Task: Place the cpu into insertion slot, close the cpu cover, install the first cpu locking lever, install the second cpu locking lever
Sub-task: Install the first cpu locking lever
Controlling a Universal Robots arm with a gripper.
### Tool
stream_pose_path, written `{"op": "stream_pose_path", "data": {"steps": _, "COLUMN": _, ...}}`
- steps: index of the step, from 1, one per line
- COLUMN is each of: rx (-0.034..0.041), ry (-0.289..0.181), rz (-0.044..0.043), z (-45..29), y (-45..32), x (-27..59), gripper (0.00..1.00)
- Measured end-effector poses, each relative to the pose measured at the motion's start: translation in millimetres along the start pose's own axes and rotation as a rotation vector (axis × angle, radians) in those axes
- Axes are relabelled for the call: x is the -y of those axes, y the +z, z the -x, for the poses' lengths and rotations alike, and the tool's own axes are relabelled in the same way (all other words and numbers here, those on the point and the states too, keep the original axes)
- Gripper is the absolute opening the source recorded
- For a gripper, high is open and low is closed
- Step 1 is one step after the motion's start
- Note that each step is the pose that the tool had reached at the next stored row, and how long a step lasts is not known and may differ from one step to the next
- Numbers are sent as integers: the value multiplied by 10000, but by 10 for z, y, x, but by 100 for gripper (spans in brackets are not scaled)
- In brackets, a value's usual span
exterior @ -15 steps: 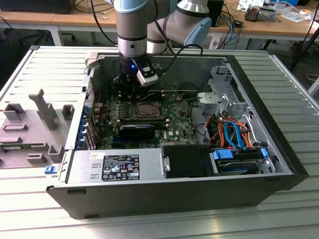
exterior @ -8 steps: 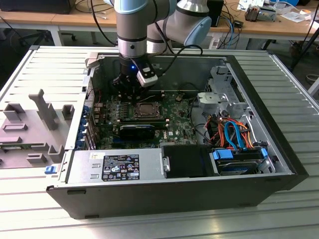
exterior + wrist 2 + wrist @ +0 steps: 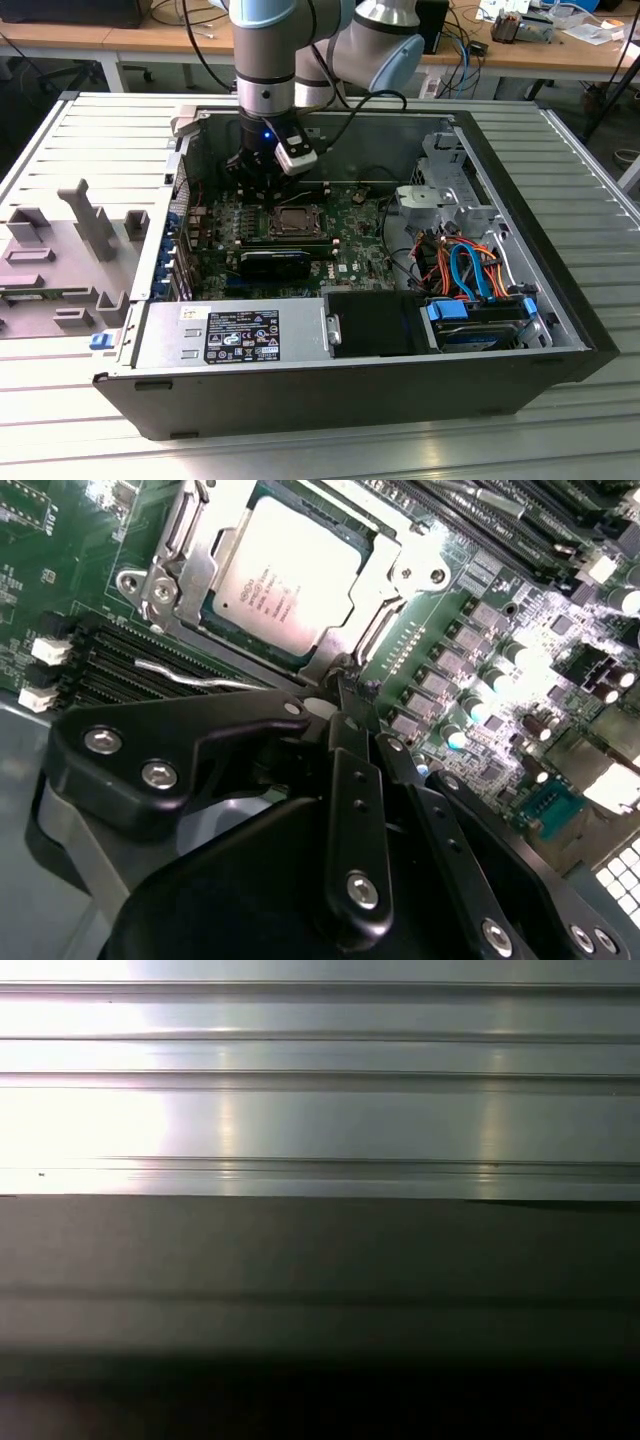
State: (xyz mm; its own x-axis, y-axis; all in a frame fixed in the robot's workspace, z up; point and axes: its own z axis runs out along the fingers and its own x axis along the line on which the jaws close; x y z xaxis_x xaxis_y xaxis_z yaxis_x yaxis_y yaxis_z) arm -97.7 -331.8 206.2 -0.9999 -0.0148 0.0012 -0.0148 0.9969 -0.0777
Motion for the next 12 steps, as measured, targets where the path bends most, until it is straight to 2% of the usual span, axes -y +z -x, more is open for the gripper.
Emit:
{"op": "stream_pose_path", "data": {"steps": 2, "rx": -13, "ry": -1, "rz": -10, "z": -3, "y": -67, "x": 8, "gripper": 11}}
{"op": "stream_pose_path", "data": {"steps": 4, "rx": -13, "ry": 1, "rz": -10, "z": -3, "y": -91, "x": 9, "gripper": 11}}
{"op": "stream_pose_path", "data": {"steps": 7, "rx": -14, "ry": 1, "rz": -11, "z": -4, "y": -90, "x": 13, "gripper": 11}}
{"op": "stream_pose_path", "data": {"steps": 12, "rx": -8, "ry": -92, "rz": -12, "z": -3, "y": -32, "x": 11, "gripper": 11}}
